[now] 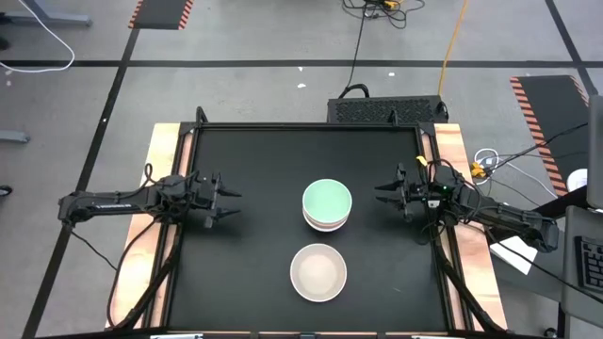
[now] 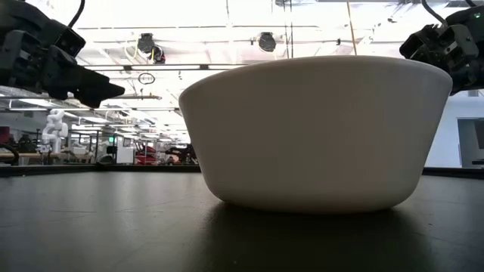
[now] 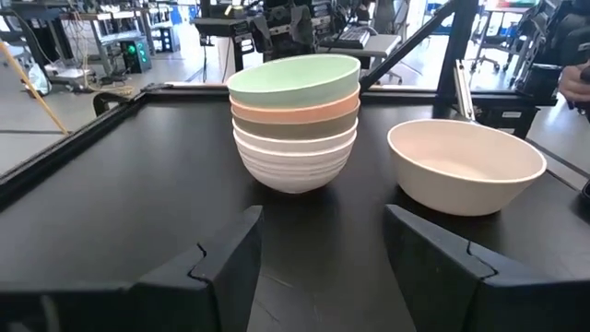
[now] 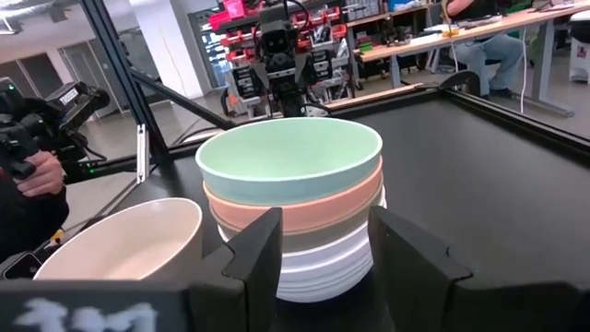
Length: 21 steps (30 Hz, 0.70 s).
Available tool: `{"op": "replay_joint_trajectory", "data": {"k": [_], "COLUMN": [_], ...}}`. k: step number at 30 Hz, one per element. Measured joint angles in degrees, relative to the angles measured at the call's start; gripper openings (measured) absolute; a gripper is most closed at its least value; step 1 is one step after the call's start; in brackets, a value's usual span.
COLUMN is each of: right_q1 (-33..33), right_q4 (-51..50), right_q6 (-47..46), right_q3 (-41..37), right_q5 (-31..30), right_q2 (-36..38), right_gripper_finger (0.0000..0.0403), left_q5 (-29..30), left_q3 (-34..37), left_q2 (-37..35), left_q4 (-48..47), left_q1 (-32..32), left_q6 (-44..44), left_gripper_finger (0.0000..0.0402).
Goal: Nest bowls inside each other
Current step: Stack the blue bowl on the stacked orange bowl
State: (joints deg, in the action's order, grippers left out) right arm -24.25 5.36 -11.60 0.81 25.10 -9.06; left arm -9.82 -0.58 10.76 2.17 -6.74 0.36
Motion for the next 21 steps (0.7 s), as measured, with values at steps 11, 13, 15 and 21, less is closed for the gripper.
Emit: {"op": "replay_joint_trajectory", "data": {"k": [11, 13, 15, 21], "right_q1": [7.19, 9.38, 11.56, 17.54], "right_q4": [7.48, 8.13, 8.31, 17.77], "right_q6": [-1.25, -2.15, -2.40, -2.03], "right_q3": [0.00, 0.00, 0.00, -0.01], "right_q5": [-5.60, -8.61, -10.42, -14.76], "right_q2": [-0.28, -1.03, -2.75, -11.95], "right_gripper_finger": [0.0155, 0.0155, 0.0155, 0.0155], "left_q5": [0.00, 0.00, 0.00, -0.04], "left_q3": [0.00, 0.00, 0.00, 0.00], "left_q2": [0.10, 0.10, 0.10, 0.10], "left_q4": [-0.06, -0.06, -0.06, 0.07], "left_q1": [0.00, 0.00, 0.00, 0.00], "left_q6": [0.65, 0.61, 0.55, 0.52], "left_gripper_finger": [0.0225, 0.0225, 0.0225, 0.0225]}}
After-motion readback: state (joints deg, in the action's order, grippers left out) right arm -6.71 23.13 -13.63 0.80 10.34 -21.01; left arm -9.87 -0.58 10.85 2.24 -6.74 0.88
